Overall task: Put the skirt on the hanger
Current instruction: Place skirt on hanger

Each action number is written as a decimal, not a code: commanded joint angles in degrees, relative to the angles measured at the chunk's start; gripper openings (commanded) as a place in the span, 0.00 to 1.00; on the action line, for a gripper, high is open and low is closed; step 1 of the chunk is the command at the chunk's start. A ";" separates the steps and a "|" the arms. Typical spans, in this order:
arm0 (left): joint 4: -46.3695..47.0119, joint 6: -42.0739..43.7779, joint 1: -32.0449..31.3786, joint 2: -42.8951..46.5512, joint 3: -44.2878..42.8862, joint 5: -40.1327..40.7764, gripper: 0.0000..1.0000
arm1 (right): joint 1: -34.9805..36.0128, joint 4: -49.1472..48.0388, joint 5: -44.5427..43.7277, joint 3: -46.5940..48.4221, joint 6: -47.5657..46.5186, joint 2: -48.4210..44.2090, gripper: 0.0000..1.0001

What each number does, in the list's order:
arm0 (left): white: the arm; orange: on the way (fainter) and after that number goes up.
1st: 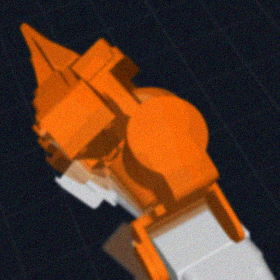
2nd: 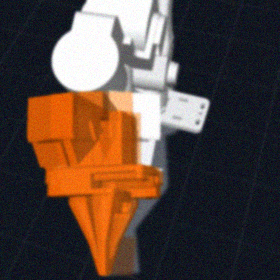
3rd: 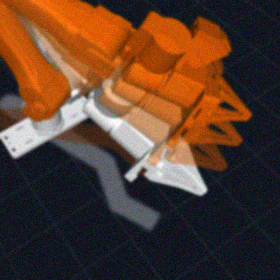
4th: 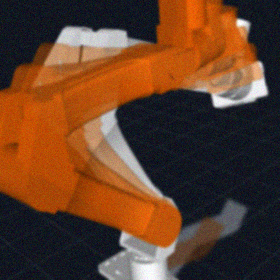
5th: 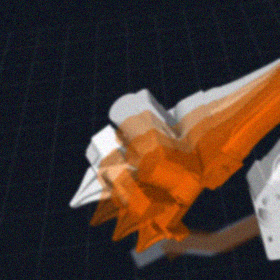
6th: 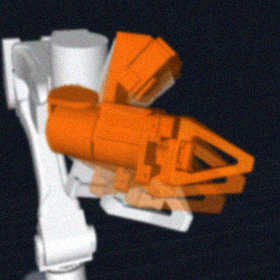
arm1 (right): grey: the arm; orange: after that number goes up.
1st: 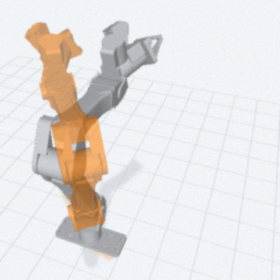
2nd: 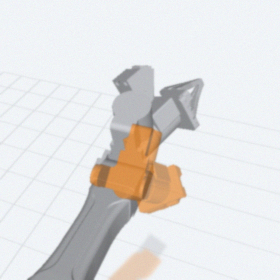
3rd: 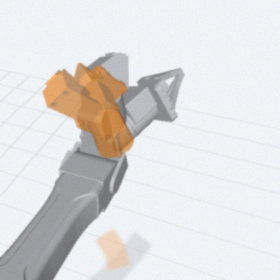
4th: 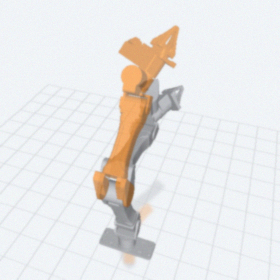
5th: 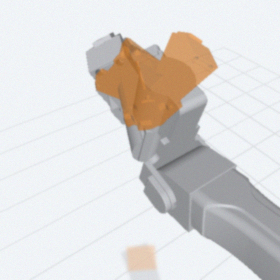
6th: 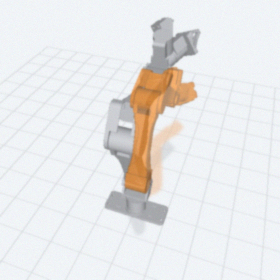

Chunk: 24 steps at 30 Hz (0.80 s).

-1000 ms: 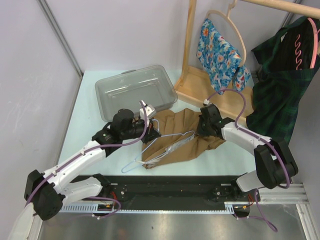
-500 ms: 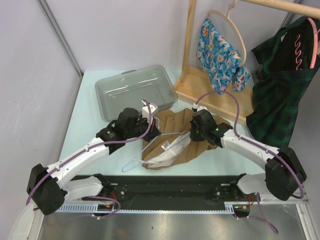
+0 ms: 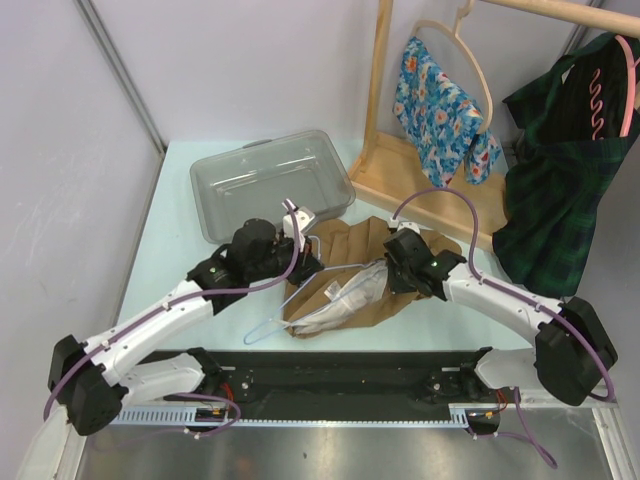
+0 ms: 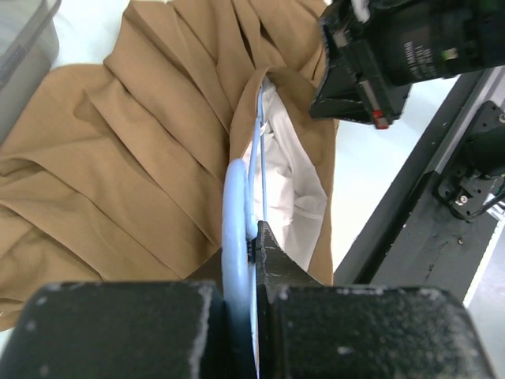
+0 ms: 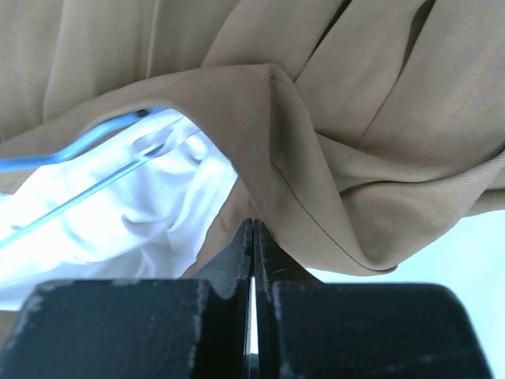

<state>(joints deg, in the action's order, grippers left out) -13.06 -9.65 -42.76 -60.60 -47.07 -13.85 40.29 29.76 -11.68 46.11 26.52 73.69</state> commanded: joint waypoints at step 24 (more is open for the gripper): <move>10.43 -7.75 -0.39 19.02 9.10 6.78 0.00 | -0.74 -7.08 -4.58 -4.53 2.66 -6.27 0.00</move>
<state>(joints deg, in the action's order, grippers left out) -9.87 -13.63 -43.16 -44.95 -39.51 -13.21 39.07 25.02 -13.87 42.37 29.50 70.70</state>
